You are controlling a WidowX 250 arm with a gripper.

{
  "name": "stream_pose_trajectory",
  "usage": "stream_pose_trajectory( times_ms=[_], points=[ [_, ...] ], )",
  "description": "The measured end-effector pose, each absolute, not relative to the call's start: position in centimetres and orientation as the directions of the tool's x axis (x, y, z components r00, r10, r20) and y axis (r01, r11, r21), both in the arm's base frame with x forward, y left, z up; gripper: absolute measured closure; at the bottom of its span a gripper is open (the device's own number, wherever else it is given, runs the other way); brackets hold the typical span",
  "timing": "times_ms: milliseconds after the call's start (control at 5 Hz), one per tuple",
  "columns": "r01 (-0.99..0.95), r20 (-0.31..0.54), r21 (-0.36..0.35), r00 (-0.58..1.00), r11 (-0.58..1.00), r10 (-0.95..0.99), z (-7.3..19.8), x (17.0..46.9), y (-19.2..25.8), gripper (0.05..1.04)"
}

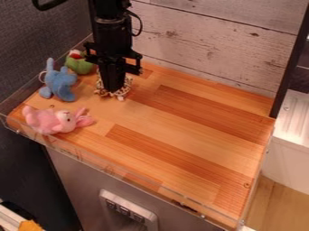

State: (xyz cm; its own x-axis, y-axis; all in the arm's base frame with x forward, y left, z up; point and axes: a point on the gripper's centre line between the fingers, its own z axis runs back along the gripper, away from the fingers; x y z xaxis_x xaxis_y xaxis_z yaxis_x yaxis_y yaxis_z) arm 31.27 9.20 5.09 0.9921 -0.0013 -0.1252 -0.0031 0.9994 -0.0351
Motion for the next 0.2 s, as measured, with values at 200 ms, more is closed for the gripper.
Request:
stream_pose_trajectory(
  times_ms=[200],
  points=[
    [-0.057,-0.130,-0.035,0.990,0.998,0.052,5.20,32.28,10.55,0.860]
  ],
)
